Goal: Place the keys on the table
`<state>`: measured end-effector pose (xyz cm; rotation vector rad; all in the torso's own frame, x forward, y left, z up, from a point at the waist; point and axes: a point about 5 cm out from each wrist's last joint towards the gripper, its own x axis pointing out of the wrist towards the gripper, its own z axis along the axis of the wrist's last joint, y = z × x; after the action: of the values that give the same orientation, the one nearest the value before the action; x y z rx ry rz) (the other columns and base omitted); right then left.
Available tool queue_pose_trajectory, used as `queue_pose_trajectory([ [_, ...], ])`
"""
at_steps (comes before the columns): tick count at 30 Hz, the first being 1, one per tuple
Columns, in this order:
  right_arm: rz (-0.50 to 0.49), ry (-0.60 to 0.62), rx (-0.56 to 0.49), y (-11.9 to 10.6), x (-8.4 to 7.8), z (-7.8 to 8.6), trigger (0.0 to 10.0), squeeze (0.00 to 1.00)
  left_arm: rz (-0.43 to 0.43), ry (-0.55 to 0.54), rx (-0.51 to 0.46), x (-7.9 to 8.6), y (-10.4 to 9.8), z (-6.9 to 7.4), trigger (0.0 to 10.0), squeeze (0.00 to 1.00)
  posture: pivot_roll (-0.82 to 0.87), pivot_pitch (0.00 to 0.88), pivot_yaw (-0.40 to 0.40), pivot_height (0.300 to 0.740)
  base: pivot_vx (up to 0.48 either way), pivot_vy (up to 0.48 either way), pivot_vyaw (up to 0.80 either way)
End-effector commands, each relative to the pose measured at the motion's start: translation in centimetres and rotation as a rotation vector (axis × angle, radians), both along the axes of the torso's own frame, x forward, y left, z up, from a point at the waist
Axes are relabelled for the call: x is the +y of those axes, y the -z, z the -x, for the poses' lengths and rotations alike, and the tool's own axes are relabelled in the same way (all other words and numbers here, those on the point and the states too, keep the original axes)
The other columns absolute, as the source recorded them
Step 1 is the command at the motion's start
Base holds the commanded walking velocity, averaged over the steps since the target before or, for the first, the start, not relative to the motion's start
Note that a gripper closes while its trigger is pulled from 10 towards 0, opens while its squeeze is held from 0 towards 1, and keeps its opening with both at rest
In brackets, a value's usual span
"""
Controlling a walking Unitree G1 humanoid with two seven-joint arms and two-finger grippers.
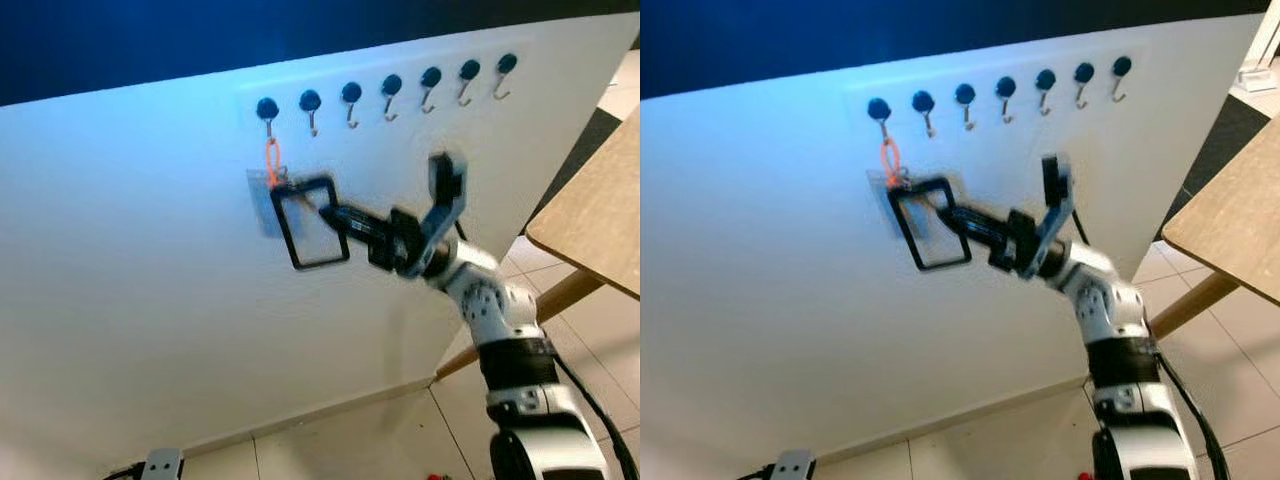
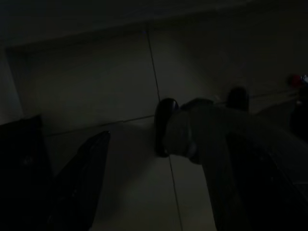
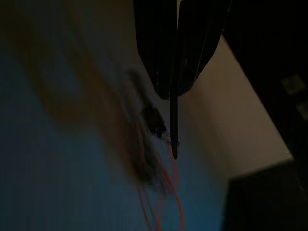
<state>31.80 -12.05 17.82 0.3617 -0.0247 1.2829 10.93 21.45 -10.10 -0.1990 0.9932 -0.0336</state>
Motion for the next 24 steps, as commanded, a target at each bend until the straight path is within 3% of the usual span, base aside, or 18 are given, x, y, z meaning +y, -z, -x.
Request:
queue_pose_trajectory([
  [1, 0.124, -0.011, 0.048, 2.5, 0.0, 0.8, 0.0, 0.00, -0.024, -0.051, -0.007, 1.2, -0.2, 0.2, 10.0, 0.00, -0.08, 0.072, 0.041, 0.740, 0.000, 0.000, 0.00],
  [3, 0.171, -0.015, 0.072, 3.6, -0.2, 1.2, 0.0, 0.00, -0.027, -0.065, -0.012, 1.5, -0.3, 0.1, 10.0, 0.00, -0.08, 0.072, 0.041, 0.740, 0.000, 0.000, 0.00],
  [5, 0.273, -0.002, 0.141, 6.4, -0.7, 1.9, 0.0, 0.00, -0.039, -0.088, -0.027, 2.2, -0.5, -0.1, 10.0, 0.00, -0.08, 0.075, 0.045, 0.740, 0.000, 0.000, 0.00],
  [6, 0.273, -0.002, 0.141, 6.4, -0.7, 1.9, 0.0, 0.00, -0.039, -0.088, -0.027, 2.2, -0.5, -0.1, 10.0, 0.00, -0.08, 0.075, 0.045, 0.740, 0.000, 0.000, 0.00],
  [8, 0.400, 0.030, 0.209, 9.3, -1.3, 2.6, 0.0, 0.00, -0.047, -0.114, -0.064, 3.1, -1.0, -0.6, 10.0, 0.00, -0.08, 0.076, 0.045, 0.740, 0.000, 0.000, 0.00],
  [10, 0.400, 0.030, 0.209, 9.3, -1.3, 2.6, 0.0, 0.00, -0.047, -0.114, -0.064, 3.1, -1.0, -0.6, 10.0, 0.00, -0.08, 0.076, 0.045, 0.740, 0.000, 0.000, 0.00],
  [13, 0.656, 0.118, 0.327, 14.5, -2.7, 4.0, 0.0, 0.00, 0.036, -0.100, -0.195, 4.6, -2.4, -2.2, 10.0, 0.00, -0.08, 0.077, 0.035, 0.740, 0.000, 0.000, 0.00],
  [14, 0.656, 0.118, 0.327, 14.5, -2.7, 4.0, 0.0, 0.00, 0.036, -0.100, -0.195, 4.6, -2.4, -2.2, 10.0, 0.00, -0.08, 0.077, 0.035, 0.740, 0.000, 0.000, 0.00],
  [15, 0.731, 0.138, 0.353, 15.9, -3.1, 4.6, 0.6, 0.00, 0.075, -0.072, -0.239, 5.1, -3.0, -2.6, 10.0, 0.00, -0.08, 0.077, 0.035, 0.740, 0.000, 0.000, 0.00],
  [16, 0.796, 0.146, 0.386, 17.3, -3.5, 5.4, 6.5, 0.00, 0.128, -0.018, -0.300, 5.5, -3.8, -3.2, 10.0, 0.00, -0.07, 0.076, 0.033, 0.740, 0.000, 0.000, 0.00],
  [17, 0.796, 0.146, 0.386, 17.3, -3.5, 5.4, 6.5, 0.00, 0.128, -0.018, -0.300, 5.5, -3.8, -3.2, 10.0, 0.00, -0.07, 0.076, 0.033, 0.740, 0.000, 0.000, 0.00],
  [18, 0.839, 0.147, 0.418, 18.3, -3.8, 6.1, 7.8, 0.00, 0.168, 0.028, -0.345, 5.9, -4.5, -3.6, 10.0, 0.00, -0.07, 0.076, 0.033, 0.740, 0.000, 0.000, 0.00],
  [19, 0.839, 0.147, 0.418, 18.3, -3.8, 6.1, 7.8, 0.00, 0.168, 0.028, -0.345, 5.9, -4.5, -3.6, 10.0, 0.00, -0.07, 0.076, 0.033, 0.740, 0.000, 0.000, 0.00],
  [20, 0.874, 0.150, 0.436, 19.0, -4.1, 6.6, 10.0, 0.00, 0.204, 0.061, -0.381, 6.2, -5.0, -3.9, 10.0, 0.00, -0.07, 0.076, 0.033, 0.740, 0.000, 0.000, 0.00],
  [23, 0.926, 0.171, 0.459, 20.0, -4.4, 7.2, 10.0, 0.00, 0.269, 0.124, -0.441, 6.5, -6.0, -4.4, 10.0, 0.00, -0.06, 0.080, 0.026, 0.740, 0.000, 0.000, 0.00],
  [24, 0.988, 0.189, 0.479, 20.9, -4.8, 7.9, 10.0, 0.00, 0.339, 0.199, -0.504, 6.8, -7.2, -5.0, 10.0, 0.00, -0.05, 0.080, 0.025, 0.740, 0.000, 0.000, 0.00],
])
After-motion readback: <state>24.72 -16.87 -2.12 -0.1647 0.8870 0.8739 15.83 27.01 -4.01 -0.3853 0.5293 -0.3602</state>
